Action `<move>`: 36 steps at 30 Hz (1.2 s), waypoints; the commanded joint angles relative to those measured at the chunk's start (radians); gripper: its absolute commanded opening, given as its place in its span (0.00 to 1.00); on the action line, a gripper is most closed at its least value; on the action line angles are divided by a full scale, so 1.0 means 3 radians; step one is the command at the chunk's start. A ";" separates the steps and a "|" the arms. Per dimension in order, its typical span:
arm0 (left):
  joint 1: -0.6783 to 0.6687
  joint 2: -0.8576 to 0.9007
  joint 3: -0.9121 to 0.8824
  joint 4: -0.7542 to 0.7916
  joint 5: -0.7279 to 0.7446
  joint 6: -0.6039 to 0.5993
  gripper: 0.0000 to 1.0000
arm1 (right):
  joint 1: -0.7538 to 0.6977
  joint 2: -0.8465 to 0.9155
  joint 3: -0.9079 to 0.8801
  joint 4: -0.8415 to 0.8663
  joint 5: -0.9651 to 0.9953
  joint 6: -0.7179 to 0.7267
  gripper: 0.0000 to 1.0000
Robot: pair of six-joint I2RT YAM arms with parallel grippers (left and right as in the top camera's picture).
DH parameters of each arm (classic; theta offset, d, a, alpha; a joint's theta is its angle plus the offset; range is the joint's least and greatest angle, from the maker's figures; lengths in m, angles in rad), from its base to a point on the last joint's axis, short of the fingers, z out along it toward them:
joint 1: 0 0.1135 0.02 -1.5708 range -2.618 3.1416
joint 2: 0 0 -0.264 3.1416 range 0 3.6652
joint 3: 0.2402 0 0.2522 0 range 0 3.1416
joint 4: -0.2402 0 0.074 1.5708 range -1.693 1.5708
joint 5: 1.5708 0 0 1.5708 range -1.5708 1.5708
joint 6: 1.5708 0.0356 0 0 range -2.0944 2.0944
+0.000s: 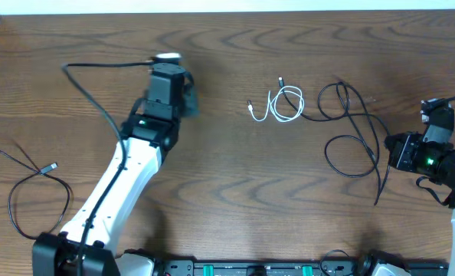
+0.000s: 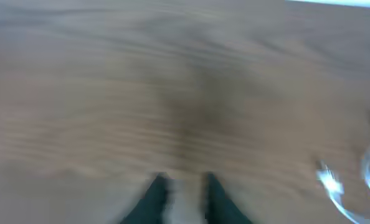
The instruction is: Untangle cables
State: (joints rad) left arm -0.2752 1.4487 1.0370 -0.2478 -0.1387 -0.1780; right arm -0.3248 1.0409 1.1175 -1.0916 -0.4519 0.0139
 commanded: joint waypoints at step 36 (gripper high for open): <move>-0.1478 0.2111 0.0004 0.2255 0.0660 0.0707 0.91 | -0.0003 0.0008 0.0045 -0.0042 -0.0009 -0.0078 0.01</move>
State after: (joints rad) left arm -0.7216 2.0434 1.0355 0.3943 0.0792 0.0246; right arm -0.3244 1.0405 1.1175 -1.1030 -0.4519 0.0101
